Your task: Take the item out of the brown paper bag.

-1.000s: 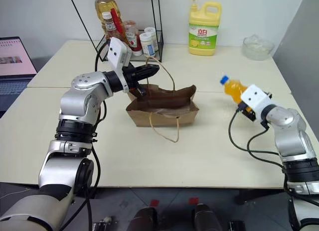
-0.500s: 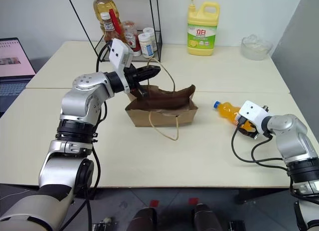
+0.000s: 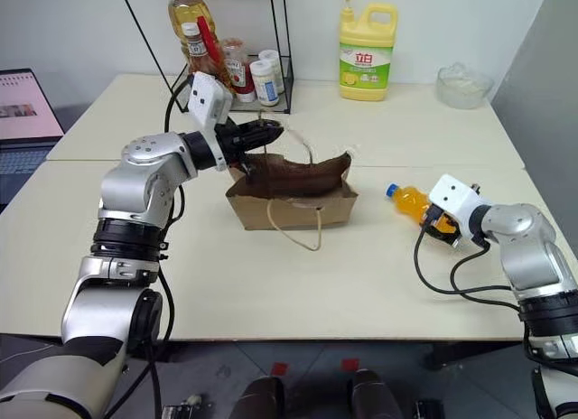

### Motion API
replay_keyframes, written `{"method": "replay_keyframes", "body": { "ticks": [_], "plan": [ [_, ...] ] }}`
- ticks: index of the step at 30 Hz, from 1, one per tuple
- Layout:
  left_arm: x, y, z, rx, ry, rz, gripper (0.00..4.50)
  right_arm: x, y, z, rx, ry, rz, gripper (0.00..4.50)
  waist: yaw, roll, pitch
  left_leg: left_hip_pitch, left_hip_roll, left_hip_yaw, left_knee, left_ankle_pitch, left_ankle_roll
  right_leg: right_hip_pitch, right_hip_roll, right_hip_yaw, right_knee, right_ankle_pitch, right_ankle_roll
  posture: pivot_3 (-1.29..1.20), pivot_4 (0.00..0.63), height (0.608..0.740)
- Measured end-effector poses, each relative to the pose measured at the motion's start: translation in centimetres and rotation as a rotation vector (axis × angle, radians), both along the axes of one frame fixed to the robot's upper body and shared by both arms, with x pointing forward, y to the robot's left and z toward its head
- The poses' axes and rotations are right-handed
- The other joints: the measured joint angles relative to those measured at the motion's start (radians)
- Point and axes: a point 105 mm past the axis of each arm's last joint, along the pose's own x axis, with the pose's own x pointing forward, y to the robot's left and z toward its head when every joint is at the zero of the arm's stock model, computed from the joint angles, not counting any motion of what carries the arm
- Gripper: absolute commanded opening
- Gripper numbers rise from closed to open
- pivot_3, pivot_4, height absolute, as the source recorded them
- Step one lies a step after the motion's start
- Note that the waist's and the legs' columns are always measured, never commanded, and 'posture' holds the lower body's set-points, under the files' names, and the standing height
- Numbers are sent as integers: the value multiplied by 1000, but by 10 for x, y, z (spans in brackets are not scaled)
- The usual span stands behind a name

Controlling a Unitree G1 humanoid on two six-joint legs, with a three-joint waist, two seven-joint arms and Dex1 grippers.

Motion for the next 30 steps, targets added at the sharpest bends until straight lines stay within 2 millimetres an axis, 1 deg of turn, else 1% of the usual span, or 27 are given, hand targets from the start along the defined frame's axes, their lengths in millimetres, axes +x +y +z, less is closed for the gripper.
{"method": "replay_keyframes", "body": {
  "ticks": [2, 7, 8, 10, 12, 14, 16, 18, 19, 21, 22, 24, 25, 26, 30],
  "plan": [
    [-1, 4, 3, -7, 10, -8, 2069, -4, 1, 5, 35, -24, -8, 4500, 0, 0, 0, 0, 0, 0, 0, 0, 0, 0, 0, 0, 0, 0, 0, 0, 150, 740],
    [-7, 14, 2, -11, 50, -32, 3515, -8, 4, 3, 122, -44, -41, 4500, 0, 0, 0, 0, 0, 0, 0, 0, 0, 0, 0, 0, 0, 0, 0, 0, 150, 740],
    [-7, 19, 1, -13, 56, -23, 3828, -10, 5, 5, 136, -60, -50, 4500, 0, 0, 0, 0, 0, 0, 0, 0, 0, 0, 0, 0, 0, 0, 0, 0, 150, 740],
    [-6, 34, 0, -44, 65, 38, 4464, -14, 5, 7, 157, -88, -73, 4500, 0, 0, 0, 0, 0, 0, 0, 0, 0, 0, 0, 0, 0, 0, 0, 0, 150, 740],
    [-1, 52, 3, -103, 56, 148, 4464, -20, 6, 10, 206, -131, -105, 4500, 0, 0, 0, 0, 1, -1, 0, 0, 0, 0, 0, 0, 0, 0, 0, 0, 150, 740],
    [2, 72, 5, -150, 37, 272, 4464, -26, 15, 10, 262, -166, -118, 4500, -1, 0, 0, 0, 1, -1, 0, 0, 0, 0, 0, 0, 1, 0, 0, 0, 150, 740],
    [0, 91, -1, -169, 25, 383, 4464, -34, 24, 11, 322, -204, -131, 4500, -1, 0, 0, 0, 1, 0, 0, 0, 0, 0, 0, 0, 1, 0, 0, 0, 150, 740],
    [-9, 113, -23, -148, 35, 505, 4464, -45, 31, 12, 382, -257, -155, 4500, -1, 1, -1, 1, 1, 0, 0, 0, 0, 0, 0, 1, 1, 0, 0, 0, 150, 740],
    [-14, 123, -39, -123, 57, 558, 4464, -50, 33, 11, 403, -270, -167, 4500, 0, 1, -1, 1, 2, 0, 0, 0, 0, 0, 0, 0, 1, 0, 0, 0, 150, 740],
    [-27, 134, -72, -74, 117, 631, 4464, -59, 37, 8, 449, -293, -191, 4500, 2, 1, -1, 1, 1, 0, 0, 0, 0, 0, 0, 1, 2, 0, 0, 0, 150, 740],
    [-40, 137, -94, -41, 152, 671, 4464, -65, 41, 5, 485, -299, -206, 4500, 4, 1, -2, 1, 2, -1, 0, 0, 0, 0, 0, 1, 1, 0, 0, 0, 150, 740],
    [-60, 133, -130, -32, 229, 711, 4464, -76, 48, -10, 531, -266, -228, 4500, 9, 0, -2, 1, 2, -1, 0, 0, 0, 2, 0, 0, 1, 0, 0, 0, 150, 740],
    [-65, 131, -140, -37, 259, 718, 4464, -77, 51, -15, 542, -246, -232, 4500, 16, 0, -2, 1, 2, -1, 1, 0, 0, 1, 0, 0, 2, 0, 0, 0, 150, 740],
    [-74, 128, -150, -26, 269, 743, 4464, -78, 54, -20, 580, -232, -256, 4500, 18, -1, -3, 1, 2, -1, 1, -1, 3, 1, 0, 0, 2, 1, 1, 0, 150, 740],
    [-101, 92, -178, -53, 321, 745, 4464, -82, 55, -38, 692, -177, -374, 4500, 29, -2, -3, 9, 1, -1, 1, -2, 3, 10, 0, 0, 0, 1, 1, 0, 150, 740]
  ]
}}
